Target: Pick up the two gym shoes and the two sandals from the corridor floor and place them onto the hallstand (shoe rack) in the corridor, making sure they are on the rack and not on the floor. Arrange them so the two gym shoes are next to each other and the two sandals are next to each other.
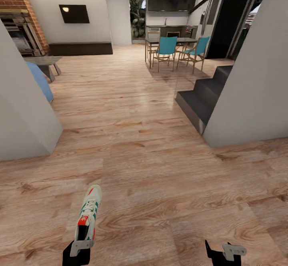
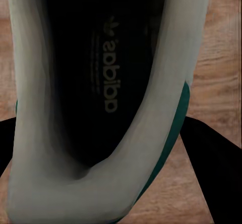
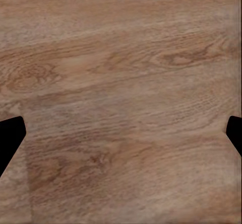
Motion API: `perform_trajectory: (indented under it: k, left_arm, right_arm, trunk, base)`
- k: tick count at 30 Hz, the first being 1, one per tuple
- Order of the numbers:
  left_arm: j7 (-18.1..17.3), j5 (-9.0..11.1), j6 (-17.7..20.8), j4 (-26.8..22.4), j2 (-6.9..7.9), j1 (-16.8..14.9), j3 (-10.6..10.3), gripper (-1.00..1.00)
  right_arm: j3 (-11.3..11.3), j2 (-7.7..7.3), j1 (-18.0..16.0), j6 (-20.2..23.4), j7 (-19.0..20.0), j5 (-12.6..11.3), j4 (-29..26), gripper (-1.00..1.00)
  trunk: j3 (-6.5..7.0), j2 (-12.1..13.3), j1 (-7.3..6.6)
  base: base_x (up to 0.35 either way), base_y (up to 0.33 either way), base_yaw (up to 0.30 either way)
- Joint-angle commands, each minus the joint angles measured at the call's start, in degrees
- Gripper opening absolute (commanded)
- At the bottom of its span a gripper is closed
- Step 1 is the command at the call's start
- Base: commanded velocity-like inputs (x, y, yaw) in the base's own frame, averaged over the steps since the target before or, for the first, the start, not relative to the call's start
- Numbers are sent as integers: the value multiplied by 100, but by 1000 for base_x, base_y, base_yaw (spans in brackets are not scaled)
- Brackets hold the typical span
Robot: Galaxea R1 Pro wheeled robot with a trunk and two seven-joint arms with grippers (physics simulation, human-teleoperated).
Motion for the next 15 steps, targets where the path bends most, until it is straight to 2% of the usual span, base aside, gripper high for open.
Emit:
perform_trajectory:
  k: [1, 15]
  left_arm:
    - [12, 6, -17, 1, 1, -1, -3, -100]
    - [12, 7, -17, 1, 1, -1, -3, -100]
  right_arm:
    - [1, 0, -4, -19, 20, -43, 6, 100]
    - [1, 0, -4, -19, 20, -43, 6, 100]
  trunk:
    - [-1, -1, 0]
    - [42, -1, 0]
  base:
    - [74, 0, -299]
    - [63, 0, -299]
